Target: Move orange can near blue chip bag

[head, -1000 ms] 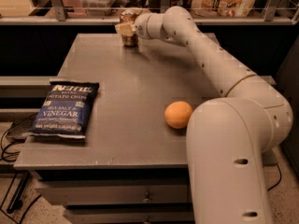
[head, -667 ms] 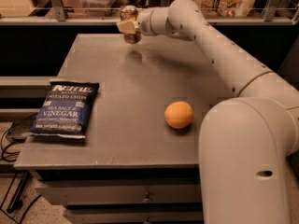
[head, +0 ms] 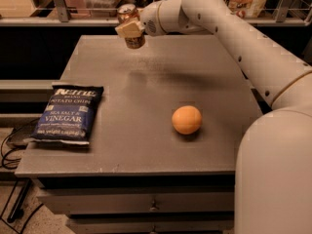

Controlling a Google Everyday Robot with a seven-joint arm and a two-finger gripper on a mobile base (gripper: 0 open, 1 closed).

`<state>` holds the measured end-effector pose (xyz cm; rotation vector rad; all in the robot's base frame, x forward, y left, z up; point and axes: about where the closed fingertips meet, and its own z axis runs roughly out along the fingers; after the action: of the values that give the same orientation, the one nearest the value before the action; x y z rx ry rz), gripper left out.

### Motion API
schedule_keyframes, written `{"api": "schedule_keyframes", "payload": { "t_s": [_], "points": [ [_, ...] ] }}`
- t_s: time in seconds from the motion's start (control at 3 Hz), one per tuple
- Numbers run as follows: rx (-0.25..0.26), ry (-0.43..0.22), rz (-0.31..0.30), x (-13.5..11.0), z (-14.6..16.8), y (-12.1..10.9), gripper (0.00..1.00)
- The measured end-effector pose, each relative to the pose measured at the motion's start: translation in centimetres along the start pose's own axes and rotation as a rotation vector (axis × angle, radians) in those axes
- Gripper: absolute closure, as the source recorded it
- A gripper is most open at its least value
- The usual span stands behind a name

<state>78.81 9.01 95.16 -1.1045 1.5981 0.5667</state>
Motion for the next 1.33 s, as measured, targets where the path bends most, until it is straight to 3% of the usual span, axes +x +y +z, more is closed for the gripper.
{"api": "schedule_keyframes", "payload": {
  "t_s": [0.33, 0.67, 1.33],
  "points": [
    [0.000, 0.000, 0.000, 0.0, 0.0, 0.0, 1.00],
    [-0.060, 0.018, 0.007, 0.0, 0.6, 1.1, 1.00],
    [-0.276, 0.032, 0.008, -0.5, -1.7, 8.8, 1.00]
  ]
}}
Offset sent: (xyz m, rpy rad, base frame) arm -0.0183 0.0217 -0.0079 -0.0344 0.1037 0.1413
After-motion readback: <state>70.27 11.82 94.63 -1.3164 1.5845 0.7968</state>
